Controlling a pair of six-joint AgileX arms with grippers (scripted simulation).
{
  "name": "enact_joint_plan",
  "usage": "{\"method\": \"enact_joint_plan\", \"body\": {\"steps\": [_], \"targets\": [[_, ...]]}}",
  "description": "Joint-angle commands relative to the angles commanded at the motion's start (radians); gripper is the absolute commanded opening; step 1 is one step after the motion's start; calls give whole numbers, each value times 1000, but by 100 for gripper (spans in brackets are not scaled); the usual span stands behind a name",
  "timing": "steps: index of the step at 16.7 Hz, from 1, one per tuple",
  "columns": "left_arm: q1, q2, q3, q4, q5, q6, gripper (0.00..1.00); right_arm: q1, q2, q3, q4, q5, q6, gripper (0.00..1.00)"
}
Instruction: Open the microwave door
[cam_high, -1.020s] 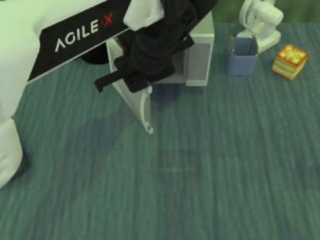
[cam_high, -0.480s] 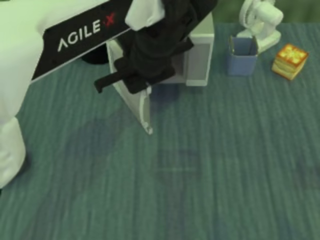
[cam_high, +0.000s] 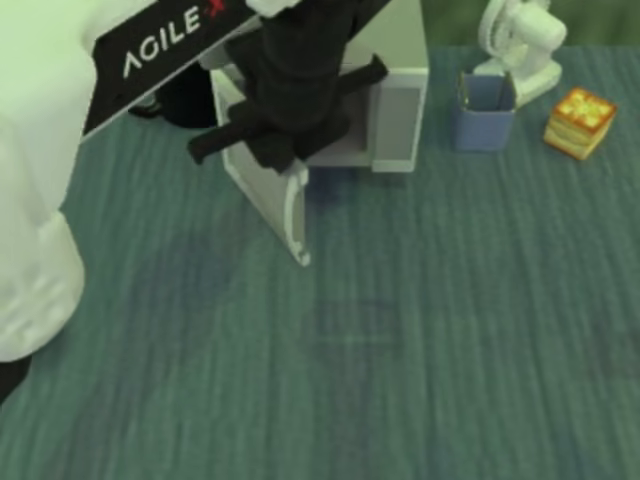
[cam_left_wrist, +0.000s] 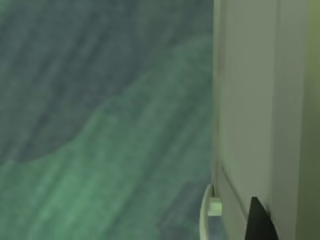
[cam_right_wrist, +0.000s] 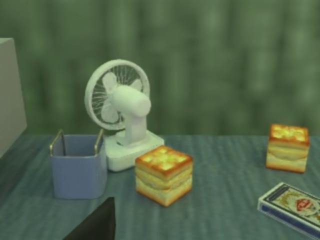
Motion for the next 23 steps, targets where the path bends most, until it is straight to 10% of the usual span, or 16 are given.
{"method": "enact_joint_plan", "body": {"steps": [10,23], "targets": [[72,108,261,-216,209,62,0,0,0,0,0,0,0,100],[75,72,123,-119,216,64,0,0,0,0,0,0,0,100]]}}
